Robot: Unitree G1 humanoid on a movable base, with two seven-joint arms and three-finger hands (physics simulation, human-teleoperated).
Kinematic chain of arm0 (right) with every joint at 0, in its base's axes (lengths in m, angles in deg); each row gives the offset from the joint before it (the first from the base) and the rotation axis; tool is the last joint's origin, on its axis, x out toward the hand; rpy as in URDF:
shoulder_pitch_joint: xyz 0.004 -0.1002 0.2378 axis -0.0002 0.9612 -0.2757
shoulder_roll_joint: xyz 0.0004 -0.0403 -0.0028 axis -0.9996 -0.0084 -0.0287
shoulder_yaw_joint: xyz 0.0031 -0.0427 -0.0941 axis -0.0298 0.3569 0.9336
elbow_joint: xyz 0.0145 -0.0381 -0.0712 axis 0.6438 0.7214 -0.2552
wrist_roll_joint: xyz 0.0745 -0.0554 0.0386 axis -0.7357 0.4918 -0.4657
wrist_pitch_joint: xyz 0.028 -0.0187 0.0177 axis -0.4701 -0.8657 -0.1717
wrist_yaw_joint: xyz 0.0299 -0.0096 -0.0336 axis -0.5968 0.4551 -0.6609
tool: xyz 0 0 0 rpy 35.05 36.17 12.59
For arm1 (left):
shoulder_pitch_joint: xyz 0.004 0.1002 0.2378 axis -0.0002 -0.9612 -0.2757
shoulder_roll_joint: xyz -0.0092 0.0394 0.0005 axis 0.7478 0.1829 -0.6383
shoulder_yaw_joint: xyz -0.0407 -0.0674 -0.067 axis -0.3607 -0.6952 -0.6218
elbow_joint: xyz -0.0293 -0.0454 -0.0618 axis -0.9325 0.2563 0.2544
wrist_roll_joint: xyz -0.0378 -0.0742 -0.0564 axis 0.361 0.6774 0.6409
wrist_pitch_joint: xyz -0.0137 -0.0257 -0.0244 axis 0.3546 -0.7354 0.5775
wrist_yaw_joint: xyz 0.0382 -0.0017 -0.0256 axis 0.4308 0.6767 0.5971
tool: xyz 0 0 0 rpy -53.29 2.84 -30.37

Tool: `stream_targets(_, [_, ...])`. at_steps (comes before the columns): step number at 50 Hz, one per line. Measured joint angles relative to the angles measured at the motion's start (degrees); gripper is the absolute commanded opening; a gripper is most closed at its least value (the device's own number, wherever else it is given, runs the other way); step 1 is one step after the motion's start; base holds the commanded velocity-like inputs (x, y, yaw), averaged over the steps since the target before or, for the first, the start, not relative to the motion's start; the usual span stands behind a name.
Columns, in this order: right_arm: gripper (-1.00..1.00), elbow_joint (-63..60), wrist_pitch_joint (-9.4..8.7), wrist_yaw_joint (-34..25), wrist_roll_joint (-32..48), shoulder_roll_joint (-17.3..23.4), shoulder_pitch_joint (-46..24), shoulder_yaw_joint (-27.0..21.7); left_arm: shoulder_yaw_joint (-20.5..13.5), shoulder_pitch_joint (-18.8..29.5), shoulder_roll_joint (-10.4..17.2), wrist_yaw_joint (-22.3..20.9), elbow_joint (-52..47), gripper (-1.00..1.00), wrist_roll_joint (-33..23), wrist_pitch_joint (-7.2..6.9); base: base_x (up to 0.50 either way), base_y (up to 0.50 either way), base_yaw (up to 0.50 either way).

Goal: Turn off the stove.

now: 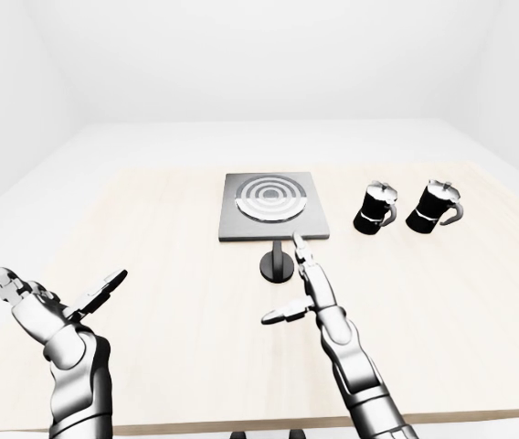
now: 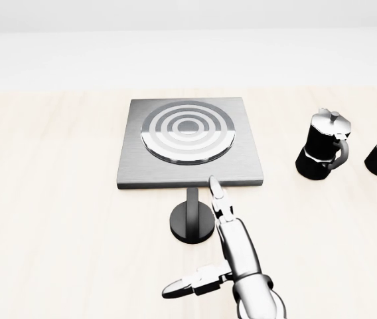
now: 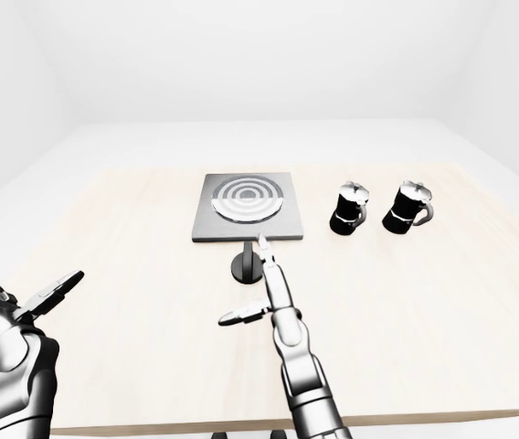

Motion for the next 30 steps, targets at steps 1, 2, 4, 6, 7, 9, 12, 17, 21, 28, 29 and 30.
stream_targets(1, [1.00,0.1,0.10,0.0,0.0,0.0,0.0,0.1,0.0,0.0,0.0,0.0,0.0,1.00,0.0,0.00,0.00,0.00,0.00])
stream_targets(2, [1.00,0.2,0.20,0.1,0.1,-0.1,0.1,0.2,0.0,0.0,0.0,0.0,0.0,1.00,0.0,0.00,0.00,0.00,0.00])
stream_targets(4, [1.00,0.4,0.40,0.1,0.2,-0.2,0.2,0.4,0.0,0.0,0.0,0.0,0.0,1.00,0.0,0.00,0.00,0.00,0.00])
stream_targets(6, [1.00,0.6,0.57,0.2,0.3,-0.3,0.4,0.6,0.0,0.1,0.0,0.1,0.1,1.00,0.0,0.00,0.00,0.00,0.00])
stream_targets(7, [1.00,0.7,0.66,0.2,0.4,-0.3,0.5,0.7,0.0,0.1,0.0,0.1,0.2,1.00,0.0,0.00,0.00,0.00,0.00])
stream_targets(9, [1.00,0.8,0.84,0.3,0.4,-0.4,0.7,0.8,0.1,0.1,0.0,0.1,0.3,1.00,0.0,0.00,0.00,0.00,0.00])
stream_targets(12, [1.00,1.2,1.24,0.3,0.5,-0.5,0.9,1.1,0.1,0.2,0.0,0.1,0.4,1.00,-0.1,0.00,0.00,0.00,0.00])
stream_targets(17, [1.00,2.7,2.42,0.5,0.5,-0.7,0.9,1.3,0.2,0.2,0.1,0.2,0.5,1.00,0.0,0.00,0.00,0.00,0.00])
stream_targets(21, [1.00,4.1,3.44,0.7,0.5,-0.9,0.8,1.4,0.2,0.2,0.1,0.3,0.4,1.00,0.0,0.00,0.00,0.00,0.00])
stream_targets(28, [1.00,5.7,4.51,0.8,0.6,-1.2,0.5,1.6,0.1,0.2,0.1,0.3,0.2,1.00,0.1,0.00,0.00,0.00,0.00])
stream_targets(29, [1.00,6.0,4.67,0.8,0.6,-1.3,0.4,1.6,0.1,0.2,0.1,0.3,0.2,1.00,0.1,0.00,0.00,0.00,0.00])
stream_targets(30, [1.00,6.3,4.82,0.8,0.6,-1.3,0.3,1.6,0.1,0.2,0.1,0.3,0.2,1.00,0.1,0.00,0.00,0.00,0.00])
